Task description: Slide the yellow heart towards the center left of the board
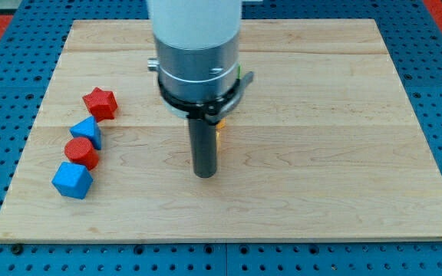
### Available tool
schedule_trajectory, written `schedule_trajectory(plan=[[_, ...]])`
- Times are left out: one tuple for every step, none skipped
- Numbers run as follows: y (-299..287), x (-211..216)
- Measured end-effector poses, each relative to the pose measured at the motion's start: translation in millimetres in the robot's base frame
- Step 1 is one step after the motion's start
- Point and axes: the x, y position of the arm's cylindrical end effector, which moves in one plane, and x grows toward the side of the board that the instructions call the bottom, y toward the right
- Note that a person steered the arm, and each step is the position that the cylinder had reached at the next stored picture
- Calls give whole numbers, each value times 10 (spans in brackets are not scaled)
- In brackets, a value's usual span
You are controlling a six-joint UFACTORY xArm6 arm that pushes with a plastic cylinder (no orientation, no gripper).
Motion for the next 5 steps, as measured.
schedule_trajectory(plan=[[38,4],[303,-352],[887,-474],[1088,-684],[692,-986]])
